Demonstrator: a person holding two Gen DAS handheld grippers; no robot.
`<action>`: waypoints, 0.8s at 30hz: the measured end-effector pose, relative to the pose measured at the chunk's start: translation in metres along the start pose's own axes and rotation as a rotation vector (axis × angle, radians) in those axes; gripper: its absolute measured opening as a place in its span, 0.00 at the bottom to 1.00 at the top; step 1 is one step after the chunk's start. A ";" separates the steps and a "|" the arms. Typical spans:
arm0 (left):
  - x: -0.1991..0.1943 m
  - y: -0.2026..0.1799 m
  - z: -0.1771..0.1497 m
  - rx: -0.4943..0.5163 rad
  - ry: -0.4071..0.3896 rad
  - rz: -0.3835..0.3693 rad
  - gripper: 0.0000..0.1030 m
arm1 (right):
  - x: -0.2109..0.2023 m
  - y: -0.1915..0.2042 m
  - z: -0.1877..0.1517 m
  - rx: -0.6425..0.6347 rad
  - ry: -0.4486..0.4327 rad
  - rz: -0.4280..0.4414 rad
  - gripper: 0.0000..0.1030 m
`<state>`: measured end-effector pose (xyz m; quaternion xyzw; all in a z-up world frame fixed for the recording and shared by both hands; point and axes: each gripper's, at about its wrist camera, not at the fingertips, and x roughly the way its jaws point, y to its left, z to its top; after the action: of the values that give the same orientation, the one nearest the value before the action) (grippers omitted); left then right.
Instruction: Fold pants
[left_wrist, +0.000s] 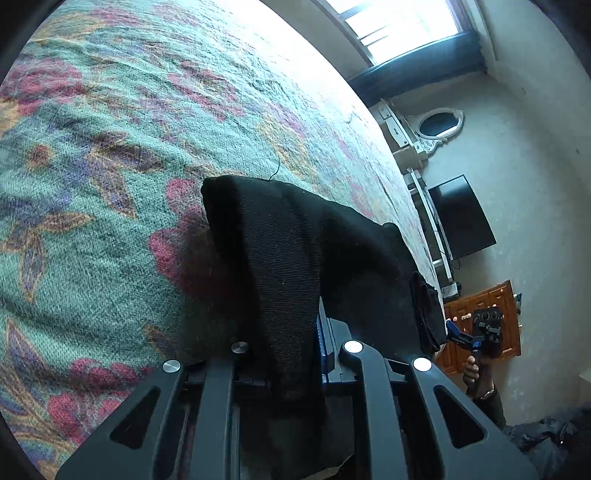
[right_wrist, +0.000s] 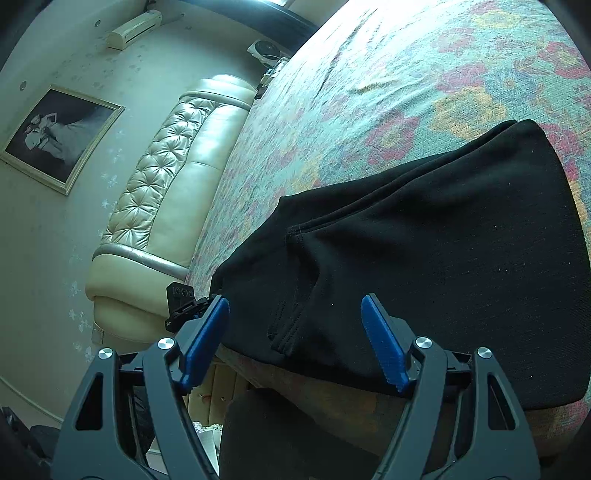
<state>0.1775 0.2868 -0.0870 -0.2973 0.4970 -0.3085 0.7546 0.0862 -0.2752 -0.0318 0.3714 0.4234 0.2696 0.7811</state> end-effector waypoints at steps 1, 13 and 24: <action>-0.002 -0.005 0.000 0.003 -0.009 0.002 0.15 | -0.001 0.000 0.000 0.001 -0.002 0.003 0.72; -0.007 -0.182 0.019 0.166 -0.035 -0.091 0.14 | -0.024 0.004 0.001 -0.034 0.004 0.032 0.72; 0.131 -0.334 0.002 0.307 0.122 -0.060 0.14 | -0.064 -0.008 -0.003 -0.077 0.058 0.024 0.72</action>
<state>0.1641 -0.0241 0.0921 -0.1740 0.4800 -0.4208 0.7499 0.0527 -0.3254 -0.0097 0.3381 0.4305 0.3057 0.7790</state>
